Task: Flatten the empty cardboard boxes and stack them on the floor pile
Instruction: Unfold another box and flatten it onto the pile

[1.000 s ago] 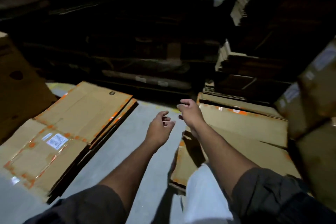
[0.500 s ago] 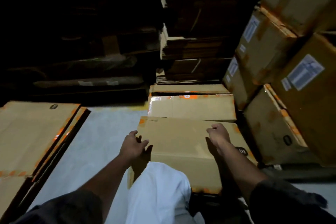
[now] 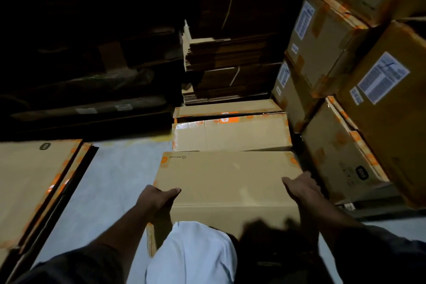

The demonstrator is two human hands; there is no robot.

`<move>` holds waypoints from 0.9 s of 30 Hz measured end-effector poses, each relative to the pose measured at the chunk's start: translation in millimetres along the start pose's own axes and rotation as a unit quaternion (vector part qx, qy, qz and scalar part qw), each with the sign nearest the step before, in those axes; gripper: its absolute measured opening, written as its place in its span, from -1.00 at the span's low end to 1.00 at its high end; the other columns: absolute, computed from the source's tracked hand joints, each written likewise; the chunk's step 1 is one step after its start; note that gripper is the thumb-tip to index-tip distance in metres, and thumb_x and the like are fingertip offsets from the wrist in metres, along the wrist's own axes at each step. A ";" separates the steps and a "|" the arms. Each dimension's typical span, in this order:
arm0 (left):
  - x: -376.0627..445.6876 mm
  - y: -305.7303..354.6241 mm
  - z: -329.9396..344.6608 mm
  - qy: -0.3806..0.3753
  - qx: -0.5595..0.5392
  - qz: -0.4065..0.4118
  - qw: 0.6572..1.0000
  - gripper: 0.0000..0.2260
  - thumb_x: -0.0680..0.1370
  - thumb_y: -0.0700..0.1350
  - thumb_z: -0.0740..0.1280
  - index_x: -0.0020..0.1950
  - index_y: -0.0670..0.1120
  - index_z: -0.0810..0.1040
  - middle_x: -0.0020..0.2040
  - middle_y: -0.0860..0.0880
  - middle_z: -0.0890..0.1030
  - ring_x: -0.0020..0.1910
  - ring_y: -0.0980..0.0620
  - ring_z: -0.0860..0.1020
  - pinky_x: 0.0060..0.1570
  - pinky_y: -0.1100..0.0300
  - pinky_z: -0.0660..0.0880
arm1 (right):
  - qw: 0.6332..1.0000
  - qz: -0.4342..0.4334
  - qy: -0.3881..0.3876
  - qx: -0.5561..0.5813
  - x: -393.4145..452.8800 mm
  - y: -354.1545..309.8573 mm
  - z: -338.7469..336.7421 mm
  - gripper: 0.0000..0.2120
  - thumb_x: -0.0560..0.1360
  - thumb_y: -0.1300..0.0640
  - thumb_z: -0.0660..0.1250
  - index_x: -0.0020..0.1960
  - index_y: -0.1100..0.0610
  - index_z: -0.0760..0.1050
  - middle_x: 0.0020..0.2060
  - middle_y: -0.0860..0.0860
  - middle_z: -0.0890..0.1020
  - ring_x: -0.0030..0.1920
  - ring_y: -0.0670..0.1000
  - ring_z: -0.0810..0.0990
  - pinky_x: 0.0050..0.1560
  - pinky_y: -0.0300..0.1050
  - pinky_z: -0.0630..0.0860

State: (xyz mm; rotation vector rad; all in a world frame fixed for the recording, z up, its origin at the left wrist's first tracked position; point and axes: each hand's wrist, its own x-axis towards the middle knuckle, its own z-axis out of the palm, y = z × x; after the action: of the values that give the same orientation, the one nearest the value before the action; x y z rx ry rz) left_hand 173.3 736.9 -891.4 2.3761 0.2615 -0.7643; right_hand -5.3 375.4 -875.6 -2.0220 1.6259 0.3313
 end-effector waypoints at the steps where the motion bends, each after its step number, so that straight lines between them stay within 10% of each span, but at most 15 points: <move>1: -0.7 -3.6 0.5 -0.009 -0.019 -0.002 1.000 -0.52 0.34 0.18 0.60 -0.07 -0.22 0.66 -0.09 -0.21 0.70 -0.18 -0.14 0.64 -0.09 -0.01 0.60 | 1.000 -0.006 0.001 -0.005 0.2 -0.2 0.1 -0.25 0.50 -0.21 0.38 0.47 0.24 0.26 0.42 0.25 0.39 0.38 0.31 0.38 0.30 0.16 0.40; 27: -98.7 -70.0 -139.3 0.207 -0.127 0.089 0.966 -0.30 0.42 0.25 0.50 0.39 -0.12 0.43 0.20 -0.12 0.60 0.17 -0.16 0.56 -0.01 0.03 0.51 | 0.971 -0.145 0.172 0.084 -167.7 -52.4 -9.1 -0.16 0.42 -0.31 0.41 0.47 0.18 0.25 0.39 0.29 0.38 0.38 0.33 0.32 0.31 0.25 0.31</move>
State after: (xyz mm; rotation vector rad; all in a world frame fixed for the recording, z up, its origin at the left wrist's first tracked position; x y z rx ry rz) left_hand 132.0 878.1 -779.9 2.2526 0.2925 -0.1343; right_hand 1.9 517.7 -772.4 -2.2311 1.4566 -0.2695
